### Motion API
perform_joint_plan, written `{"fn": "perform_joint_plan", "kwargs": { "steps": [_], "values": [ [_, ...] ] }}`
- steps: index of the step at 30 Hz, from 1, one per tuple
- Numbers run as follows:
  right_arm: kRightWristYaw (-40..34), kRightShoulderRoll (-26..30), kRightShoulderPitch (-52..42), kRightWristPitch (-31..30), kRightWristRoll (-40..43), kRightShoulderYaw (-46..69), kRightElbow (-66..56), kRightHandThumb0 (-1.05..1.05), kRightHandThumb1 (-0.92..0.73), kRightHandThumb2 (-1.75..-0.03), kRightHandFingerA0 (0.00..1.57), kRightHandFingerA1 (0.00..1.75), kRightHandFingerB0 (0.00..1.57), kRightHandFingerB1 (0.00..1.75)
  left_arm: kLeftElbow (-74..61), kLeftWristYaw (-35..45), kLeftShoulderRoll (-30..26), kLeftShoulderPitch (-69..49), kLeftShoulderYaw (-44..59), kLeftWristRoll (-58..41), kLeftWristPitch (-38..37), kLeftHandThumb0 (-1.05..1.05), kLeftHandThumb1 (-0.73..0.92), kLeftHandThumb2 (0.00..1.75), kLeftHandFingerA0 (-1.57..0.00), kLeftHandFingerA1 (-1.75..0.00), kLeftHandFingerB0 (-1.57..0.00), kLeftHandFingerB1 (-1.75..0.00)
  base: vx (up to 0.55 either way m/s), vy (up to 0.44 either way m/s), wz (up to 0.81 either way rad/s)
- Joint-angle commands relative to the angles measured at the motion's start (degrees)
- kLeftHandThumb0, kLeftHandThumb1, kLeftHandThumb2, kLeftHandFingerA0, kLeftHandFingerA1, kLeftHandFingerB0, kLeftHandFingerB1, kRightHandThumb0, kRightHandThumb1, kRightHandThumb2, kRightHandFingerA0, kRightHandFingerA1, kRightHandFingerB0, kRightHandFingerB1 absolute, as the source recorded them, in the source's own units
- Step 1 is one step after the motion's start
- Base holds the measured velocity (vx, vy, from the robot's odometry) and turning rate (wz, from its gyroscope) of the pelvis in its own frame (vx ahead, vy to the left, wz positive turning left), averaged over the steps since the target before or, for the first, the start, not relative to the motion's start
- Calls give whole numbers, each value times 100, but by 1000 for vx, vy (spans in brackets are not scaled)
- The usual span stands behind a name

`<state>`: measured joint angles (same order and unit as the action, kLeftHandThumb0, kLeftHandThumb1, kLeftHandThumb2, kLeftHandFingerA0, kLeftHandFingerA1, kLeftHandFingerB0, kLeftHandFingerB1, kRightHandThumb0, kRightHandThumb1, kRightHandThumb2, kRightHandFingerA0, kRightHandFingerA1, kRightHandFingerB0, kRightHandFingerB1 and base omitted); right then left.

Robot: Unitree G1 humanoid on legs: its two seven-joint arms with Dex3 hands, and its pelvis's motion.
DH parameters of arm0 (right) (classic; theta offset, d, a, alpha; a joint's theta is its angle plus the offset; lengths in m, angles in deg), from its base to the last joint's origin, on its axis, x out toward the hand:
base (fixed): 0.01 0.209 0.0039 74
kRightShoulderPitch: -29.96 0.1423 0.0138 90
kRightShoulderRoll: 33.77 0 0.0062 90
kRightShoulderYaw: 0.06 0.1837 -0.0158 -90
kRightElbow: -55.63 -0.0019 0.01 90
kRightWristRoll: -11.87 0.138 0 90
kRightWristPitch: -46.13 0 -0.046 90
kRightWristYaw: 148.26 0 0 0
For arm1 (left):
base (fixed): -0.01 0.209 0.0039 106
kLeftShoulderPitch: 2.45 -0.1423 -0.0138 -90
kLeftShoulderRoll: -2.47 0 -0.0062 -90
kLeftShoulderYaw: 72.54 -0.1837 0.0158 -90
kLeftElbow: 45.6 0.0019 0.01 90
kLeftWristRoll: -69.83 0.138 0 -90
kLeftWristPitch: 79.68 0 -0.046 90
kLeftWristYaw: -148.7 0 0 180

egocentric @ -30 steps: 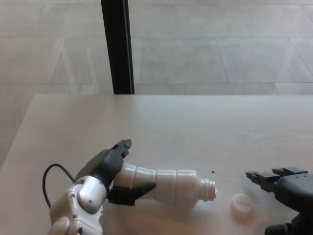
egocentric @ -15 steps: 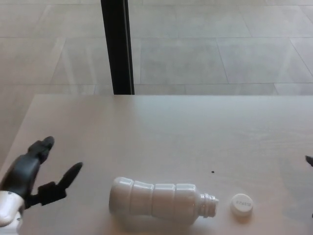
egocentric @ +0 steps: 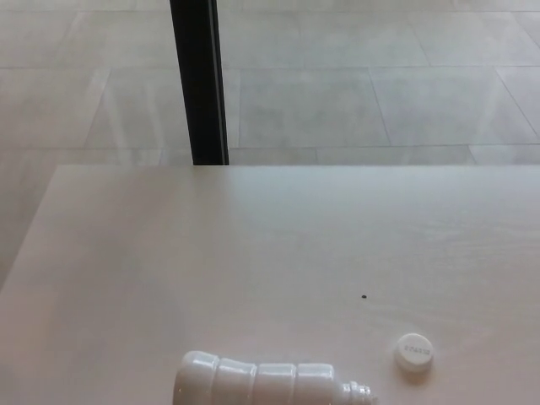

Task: The robot uses its left hand to to lift the bottle kept on the middle of the desk and tilts it towards its right hand. It then uses its right hand to rotate its cap to open it and places the bottle and cap back on the desk

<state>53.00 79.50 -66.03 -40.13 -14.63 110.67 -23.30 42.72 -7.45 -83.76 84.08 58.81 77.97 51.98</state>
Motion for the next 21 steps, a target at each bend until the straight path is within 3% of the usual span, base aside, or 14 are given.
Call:
{"fn": "perform_joint_plan", "kwargs": {
  "steps": [1,2,3,4,5,7,8,9,10,13,14,15,18,21],
  "values": [
    [-1910,-255,170,-39,5365,6030,4108,-90,-61,-97,0,44,0,32,5774,-1956,-1507,-1244,6144,-5022,-2590,-82,92,77,0,0,0,0,0,0,0],
    [-2054,-236,245,-41,5490,6160,4264,-90,-61,-97,0,44,0,32,5901,-1870,-1494,-1334,6068,-4960,-2582,-82,92,77,0,0,0,0,0,0,0],
    [-2294,-253,295,-39,5681,6299,4688,-83,-79,-66,0,18,0,18,6048,-1773,-1253,-1557,5793,-4692,-2709,-85,92,84,0,0,0,0,0,0,0],
    [-2356,-280,287,-60,5681,6317,4793,-86,-80,-66,0,9,0,16,6080,-1764,-1200,-1612,5718,-4580,-2713,-99,92,127,0,-27,0,-31,0,0,0],
    [-2364,-358,264,-87,5718,6345,4908,-85,-81,-65,0,2,0,8,5968,-1852,-1045,-1662,5608,-4374,-2685,-85,92,98,0,0,0,0,0,0,0],
    [-2258,-406,263,-61,5796,6415,4996,-85,-81,-65,0,2,0,8,5830,-1961,-922,-1659,5574,-4236,-2686,-85,92,98,0,0,0,0,0,0,0],
    [-2291,-550,233,-120,5804,6399,5182,-86,-83,-69,0,15,0,3,5248,-1942,-379,-1694,5481,-4004,-2503,-71,92,90,0,0,0,0,0,0,0],
    [-2288,-617,212,-148,5760,6368,5203,-86,-83,-69,0,15,0,3,5092,-2006,-268,-1704,5477,-3927,-2390,-71,92,90,0,0,0,0,0,0,0],
    [-2303,-963,115,-235,5540,6200,4804,-92,-66,-101,0,58,0,38,5195,-1971,-273,-1796,5391,-3821,-2350,-103,92,110,0,-16,0,-9,0,0,0],
    [-2299,-1687,3,-447,5271,6014,4020,-88,-61,-99,0,56,0,41,5477,-1905,-331,-1958,5289,-3674,-2446,-101,90,108,0,-14,0,-8,0,0,0],
    [-2262,-1845,-85,-654,5098,5873,3872,-83,-88,-66,0,19,0,0,5287,-1833,-178,-2016,5249,-3587,-2548,-102,87,106,0,-18,0,-11,0,0,0],
    [-2259,-2064,-166,-894,4940,5765,3562,-94,-67,-107,0,58,0,44,5250,-1671,-125,-2086,5245,-3575,-2495,-105,87,106,0,-20,0,-12,0,0,0],
    [-2210,-2426,-375,-1289,4526,5545,2876,-92,-61,-103,0,64,0,52,5534,-1253,-139,-2271,5223,-3594,-2531,-102,90,110,0,-21,0,-14,0,0,0],
    [-2040,-2692,-486,-1486,4326,5428,2467,-88,-59,-102,0,64,0,52,5844,-1460,-360,-2256,4930,-3248,-2458,-98,83,107,0,-26,0,-19,0,0,0]
  ]
}}
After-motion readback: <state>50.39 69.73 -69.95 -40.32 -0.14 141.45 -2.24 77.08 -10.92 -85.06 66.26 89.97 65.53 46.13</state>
